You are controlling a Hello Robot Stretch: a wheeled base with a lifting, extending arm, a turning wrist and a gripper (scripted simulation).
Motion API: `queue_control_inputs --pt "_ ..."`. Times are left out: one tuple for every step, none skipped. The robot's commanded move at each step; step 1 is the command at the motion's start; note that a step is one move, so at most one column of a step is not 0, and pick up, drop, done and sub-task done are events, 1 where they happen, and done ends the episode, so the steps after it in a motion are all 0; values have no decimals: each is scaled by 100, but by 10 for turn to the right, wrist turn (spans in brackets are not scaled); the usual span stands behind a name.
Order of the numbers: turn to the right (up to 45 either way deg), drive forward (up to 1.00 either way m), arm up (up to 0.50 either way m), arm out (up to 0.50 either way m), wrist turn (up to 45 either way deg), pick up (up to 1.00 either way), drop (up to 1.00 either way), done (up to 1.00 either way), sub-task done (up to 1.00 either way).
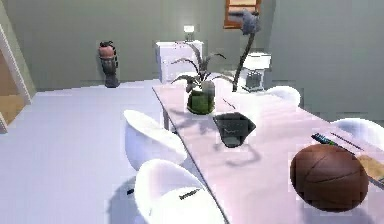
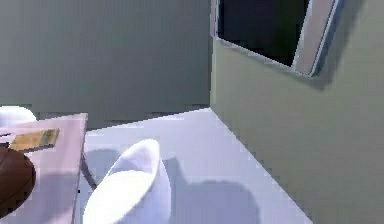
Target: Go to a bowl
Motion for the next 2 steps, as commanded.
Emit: queue_control_inputs --pt "120 0 0 0 0 0 0 0 0" --pt "0 0 0 0 0 0 0 100 0"
